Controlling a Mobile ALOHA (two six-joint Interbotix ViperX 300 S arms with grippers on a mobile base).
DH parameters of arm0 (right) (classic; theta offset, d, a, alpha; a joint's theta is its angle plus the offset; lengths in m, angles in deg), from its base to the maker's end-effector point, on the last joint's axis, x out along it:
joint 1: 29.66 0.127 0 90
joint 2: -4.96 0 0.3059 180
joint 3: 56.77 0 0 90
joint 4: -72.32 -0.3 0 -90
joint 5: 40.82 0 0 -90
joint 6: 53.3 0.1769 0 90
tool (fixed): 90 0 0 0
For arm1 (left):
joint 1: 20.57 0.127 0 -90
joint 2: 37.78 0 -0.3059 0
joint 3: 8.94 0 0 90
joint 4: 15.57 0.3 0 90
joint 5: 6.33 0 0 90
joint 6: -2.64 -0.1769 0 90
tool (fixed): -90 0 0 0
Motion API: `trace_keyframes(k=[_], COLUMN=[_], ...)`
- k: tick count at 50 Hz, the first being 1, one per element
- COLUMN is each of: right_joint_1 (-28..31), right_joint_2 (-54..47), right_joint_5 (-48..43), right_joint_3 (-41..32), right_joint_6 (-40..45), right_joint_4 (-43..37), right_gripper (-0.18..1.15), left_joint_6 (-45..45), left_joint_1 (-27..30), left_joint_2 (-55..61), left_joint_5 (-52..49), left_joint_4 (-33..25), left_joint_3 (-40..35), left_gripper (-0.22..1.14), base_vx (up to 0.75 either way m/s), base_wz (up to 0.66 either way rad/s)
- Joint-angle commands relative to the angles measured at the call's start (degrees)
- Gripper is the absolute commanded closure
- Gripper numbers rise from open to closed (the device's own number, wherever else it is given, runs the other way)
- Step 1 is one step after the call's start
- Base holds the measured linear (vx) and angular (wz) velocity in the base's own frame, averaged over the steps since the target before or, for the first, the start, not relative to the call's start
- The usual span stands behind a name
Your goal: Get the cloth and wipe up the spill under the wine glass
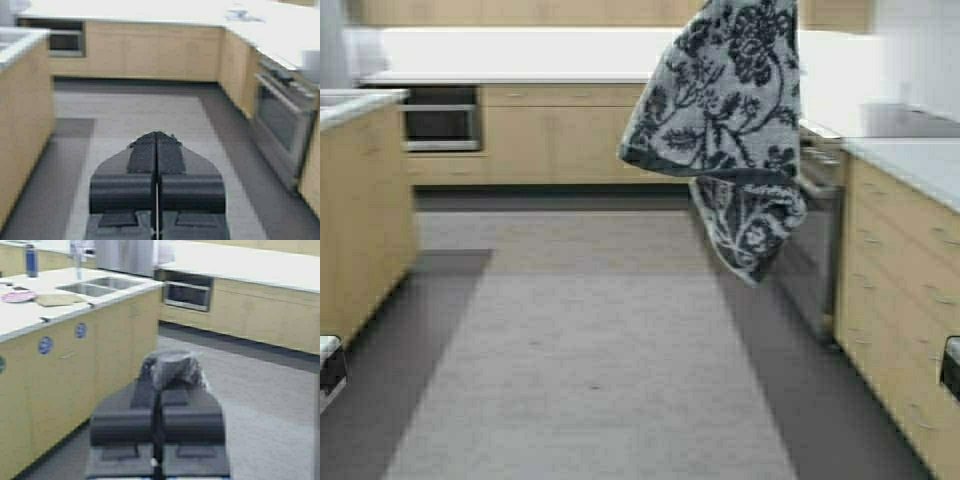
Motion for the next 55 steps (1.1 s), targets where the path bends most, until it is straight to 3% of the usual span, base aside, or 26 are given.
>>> trace_keyframes(k=[1, 55], right_joint_1=[-0.1, -2.0], right_joint_2=[1.8, 4.9], right_joint_5=[-0.8, -0.8], right_joint_3=[0.0, 0.5], right_joint_6=[-0.2, -1.0], right_joint_4=[-0.2, -3.2], right_gripper=[0.90, 0.90], left_joint_6=[0.4, 0.6], left_joint_1=[0.1, 0.1], left_joint_2=[0.6, 1.1], left_joint_5=[0.4, 0.4], left_joint_4=[-0.1, -0.1], left_joint_3=[-1.1, -0.8], left_gripper=[0.89, 0.89], base_vx=[0.04, 0.06], base_wz=[0.48, 0.46])
